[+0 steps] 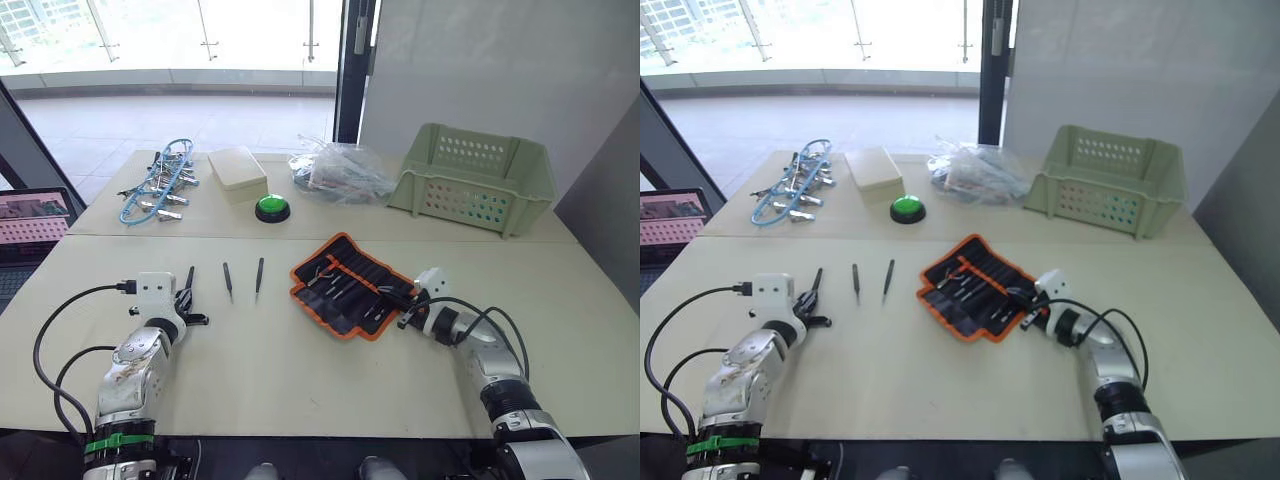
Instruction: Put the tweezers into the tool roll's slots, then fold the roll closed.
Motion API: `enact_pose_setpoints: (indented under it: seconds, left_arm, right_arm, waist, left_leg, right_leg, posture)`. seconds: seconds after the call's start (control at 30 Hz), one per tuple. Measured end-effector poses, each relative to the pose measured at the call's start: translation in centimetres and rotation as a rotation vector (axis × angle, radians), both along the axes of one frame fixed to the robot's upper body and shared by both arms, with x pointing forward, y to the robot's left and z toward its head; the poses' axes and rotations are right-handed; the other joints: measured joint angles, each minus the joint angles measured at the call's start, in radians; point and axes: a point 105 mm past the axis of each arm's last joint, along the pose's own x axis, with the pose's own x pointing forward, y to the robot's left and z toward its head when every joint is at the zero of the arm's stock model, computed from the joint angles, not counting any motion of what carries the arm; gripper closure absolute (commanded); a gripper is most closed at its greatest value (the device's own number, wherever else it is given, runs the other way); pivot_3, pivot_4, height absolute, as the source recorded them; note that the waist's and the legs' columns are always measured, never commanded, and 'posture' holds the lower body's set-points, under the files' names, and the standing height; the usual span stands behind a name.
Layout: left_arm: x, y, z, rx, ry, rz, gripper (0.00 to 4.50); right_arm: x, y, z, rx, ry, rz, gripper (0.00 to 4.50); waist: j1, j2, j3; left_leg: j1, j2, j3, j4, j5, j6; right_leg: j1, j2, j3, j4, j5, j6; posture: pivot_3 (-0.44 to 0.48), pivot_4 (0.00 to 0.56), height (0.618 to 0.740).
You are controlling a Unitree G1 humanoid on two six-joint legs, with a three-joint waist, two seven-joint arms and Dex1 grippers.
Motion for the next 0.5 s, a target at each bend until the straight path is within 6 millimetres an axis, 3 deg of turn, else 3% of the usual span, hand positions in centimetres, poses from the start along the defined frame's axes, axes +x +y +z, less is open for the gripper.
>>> enact_pose_setpoints:
  seconds: [0.17, 0.27, 0.37, 0.5]
  left_arm:
    - [0.4, -1.7, 4.8, 0.019, -0.123, -0.130, 4.48]
    - [1.0, -5.1, 7.5, 0.008, -0.175, -0.286, 4.48]
    - [1.2, -9.0, 8.4, -0.002, -0.146, -0.451, 4.48]
    - [1.5, -13.5, 7.9, 0.040, -0.043, -0.612, 4.48]
  right_arm:
    - [0.0, -0.1, 0.0, -0.002, 0.000, -0.005, 4.50]
    - [0.0, 0.0, 0.0, -0.001, 0.000, -0.005, 4.50]
    - [0.0, 0.2, -0.1, 0.003, 0.001, -0.003, 4.50]
    - [-0.1, 0.1, -0.3, 0.004, 0.005, -0.008, 4.50]
  waist:
    - [0.001, -0.001, 0.000]
    - [0.000, -0.001, 0.000]
    - [-0.004, -0.001, 0.000]
    - [-0.005, -0.001, 0.000]
  left_leg:
    - [0.000, 0.000, 0.000, 0.000, 0.000, 0.000]
    - [0.000, 0.000, 0.000, 0.000, 0.000, 0.000]
    - [0.000, 0.000, 0.000, 0.000, 0.000, 0.000]
    - [0.000, 0.000, 0.000, 0.000, 0.000, 0.000]
  right_leg:
    - [0.000, 0.000, 0.000, 0.000, 0.000, 0.000]
    - [0.000, 0.000, 0.000, 0.000, 0.000, 0.000]
    - [0.000, 0.000, 0.000, 0.000, 0.000, 0.000]
    - [0.000, 0.001, 0.000, 0.000, 0.000, 0.000]
  posture:
    - [0.000, 0.150, 0.740]
    - [0.000, 0.150, 0.740]
    - [0.000, 0.150, 0.740]
    - [0.000, 0.150, 0.740]
